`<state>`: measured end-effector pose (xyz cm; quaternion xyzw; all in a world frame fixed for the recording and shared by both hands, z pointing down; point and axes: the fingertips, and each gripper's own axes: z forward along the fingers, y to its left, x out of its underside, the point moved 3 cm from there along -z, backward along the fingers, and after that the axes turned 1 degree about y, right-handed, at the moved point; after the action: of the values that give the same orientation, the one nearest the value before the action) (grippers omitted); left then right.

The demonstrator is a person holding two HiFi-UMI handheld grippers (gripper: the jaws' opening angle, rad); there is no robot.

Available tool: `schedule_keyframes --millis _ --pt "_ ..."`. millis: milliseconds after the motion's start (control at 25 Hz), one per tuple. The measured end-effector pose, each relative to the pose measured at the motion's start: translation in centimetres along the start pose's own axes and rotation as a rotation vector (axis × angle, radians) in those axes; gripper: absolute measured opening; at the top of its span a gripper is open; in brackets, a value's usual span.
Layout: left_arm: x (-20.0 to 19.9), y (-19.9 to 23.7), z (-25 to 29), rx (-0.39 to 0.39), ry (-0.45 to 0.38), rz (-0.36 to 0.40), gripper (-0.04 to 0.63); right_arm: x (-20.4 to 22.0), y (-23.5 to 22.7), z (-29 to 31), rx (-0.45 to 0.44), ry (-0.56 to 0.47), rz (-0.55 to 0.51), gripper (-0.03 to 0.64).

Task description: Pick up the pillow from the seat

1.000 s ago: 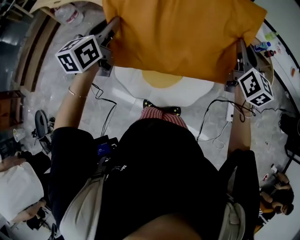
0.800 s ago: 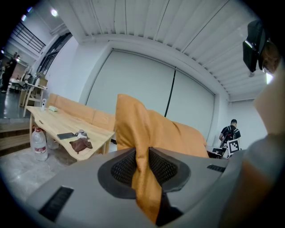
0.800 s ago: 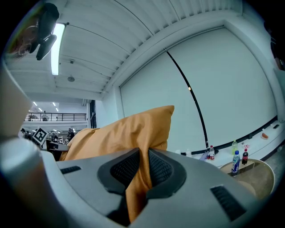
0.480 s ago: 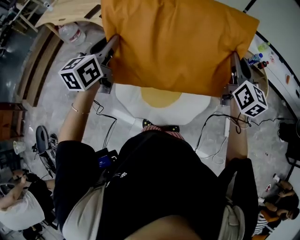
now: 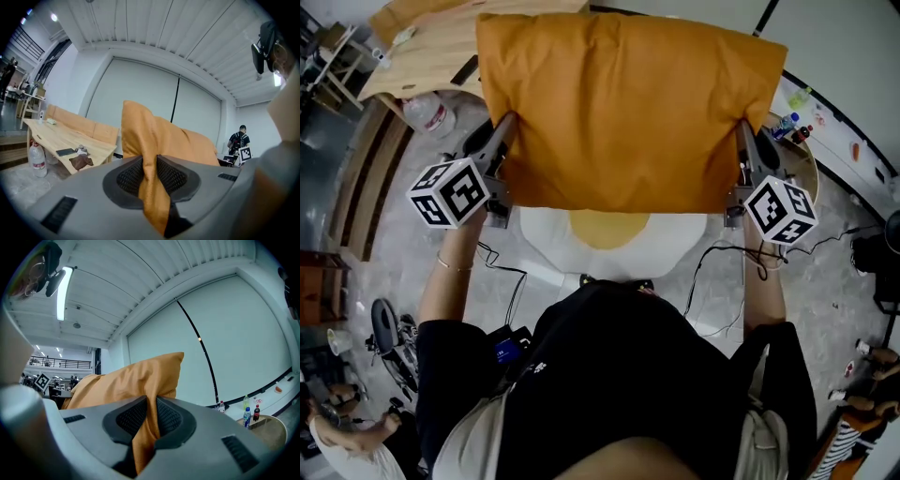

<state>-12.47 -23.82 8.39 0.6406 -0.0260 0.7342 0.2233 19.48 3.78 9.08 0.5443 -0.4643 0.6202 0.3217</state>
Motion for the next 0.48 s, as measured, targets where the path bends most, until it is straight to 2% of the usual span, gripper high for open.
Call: schedule_keyframes --millis 480 --pt "-1.3 -0.9 0.7 0.028 -0.043 -0.002 0.095 -1.6 -0.4 -0.6 0.01 -0.037 -0.02 0.066"
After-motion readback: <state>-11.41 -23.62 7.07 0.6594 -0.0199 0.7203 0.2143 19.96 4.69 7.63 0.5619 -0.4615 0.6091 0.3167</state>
